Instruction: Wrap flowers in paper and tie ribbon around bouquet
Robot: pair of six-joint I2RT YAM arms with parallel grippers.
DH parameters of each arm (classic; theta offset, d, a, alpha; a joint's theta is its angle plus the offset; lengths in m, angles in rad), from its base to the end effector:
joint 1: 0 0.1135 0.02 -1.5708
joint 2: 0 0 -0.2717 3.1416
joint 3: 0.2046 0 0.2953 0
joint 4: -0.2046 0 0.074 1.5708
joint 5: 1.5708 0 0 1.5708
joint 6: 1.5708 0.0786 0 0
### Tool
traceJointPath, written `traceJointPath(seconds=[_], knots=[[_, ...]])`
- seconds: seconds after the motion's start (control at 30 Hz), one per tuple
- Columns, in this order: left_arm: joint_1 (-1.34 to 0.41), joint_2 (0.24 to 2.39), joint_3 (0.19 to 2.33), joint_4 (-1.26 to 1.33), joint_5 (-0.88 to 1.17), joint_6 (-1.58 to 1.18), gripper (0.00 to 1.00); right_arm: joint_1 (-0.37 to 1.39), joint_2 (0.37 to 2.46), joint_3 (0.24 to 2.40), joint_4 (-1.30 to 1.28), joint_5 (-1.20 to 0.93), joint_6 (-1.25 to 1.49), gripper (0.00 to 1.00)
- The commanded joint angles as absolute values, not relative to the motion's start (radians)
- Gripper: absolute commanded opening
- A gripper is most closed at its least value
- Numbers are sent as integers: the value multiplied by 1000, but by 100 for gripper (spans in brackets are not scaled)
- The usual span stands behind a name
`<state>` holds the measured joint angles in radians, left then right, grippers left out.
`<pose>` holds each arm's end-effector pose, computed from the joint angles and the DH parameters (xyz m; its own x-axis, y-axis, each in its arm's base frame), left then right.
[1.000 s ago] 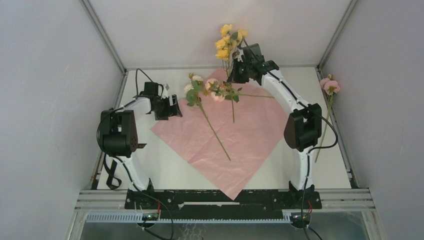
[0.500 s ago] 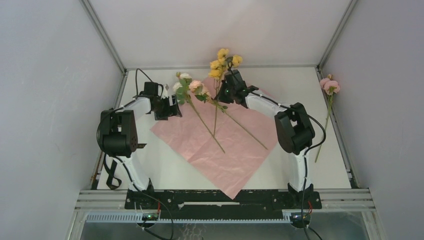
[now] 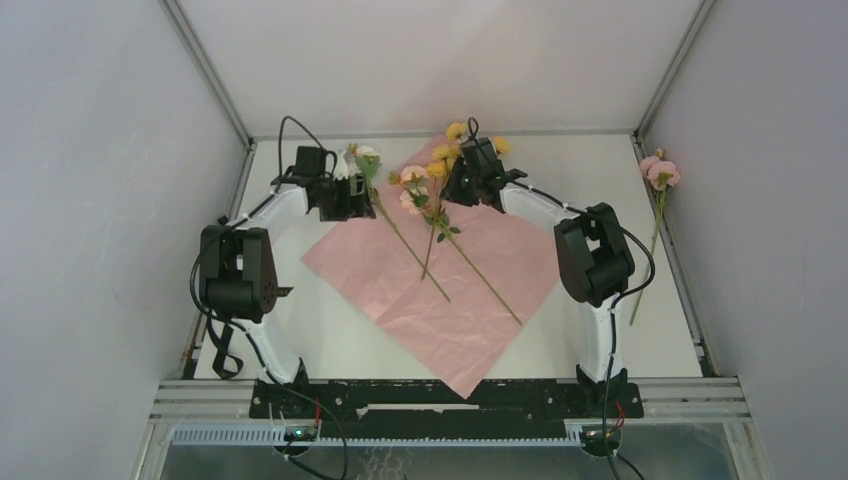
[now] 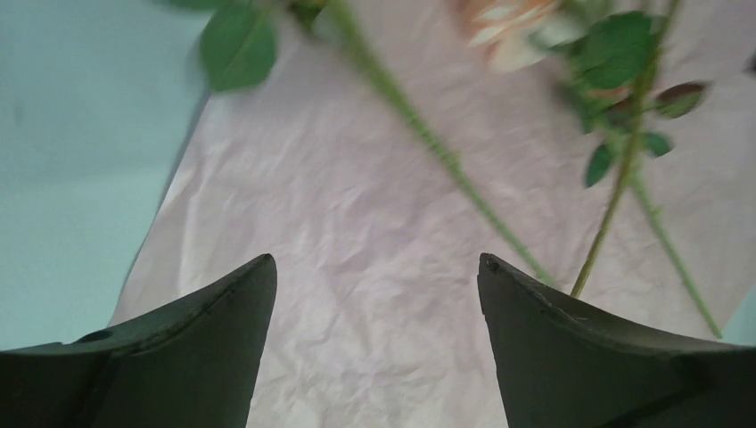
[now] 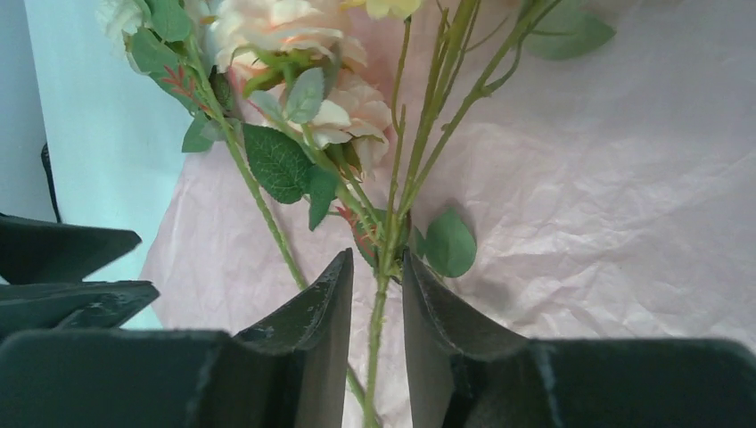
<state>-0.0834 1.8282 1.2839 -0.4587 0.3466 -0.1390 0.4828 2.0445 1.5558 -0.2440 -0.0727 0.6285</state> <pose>0.4434 -0.0639 0.1531 -0.8681 -0.0582 -0.4929 0.1415 0.9229 -0.3582 0.4762 0.2561 0.1706 -0.7796 0.2534 -0.5728 -0.0649 0.8769 0.4764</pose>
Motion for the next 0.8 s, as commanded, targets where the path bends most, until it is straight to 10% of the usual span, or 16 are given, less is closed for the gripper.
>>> traceJointPath(seconds=[0.0, 0.6, 0.77], knots=[[-165, 1809, 1436, -454, 386, -148, 88, 448, 2042, 1549, -237, -119, 627, 35], [-289, 2304, 1974, -530, 269, -231, 88, 416, 2336, 1849, -233, -237, 717, 53], [-291, 2347, 2015, -525, 306, -222, 60, 400, 2368, 1881, -232, -268, 744, 16]])
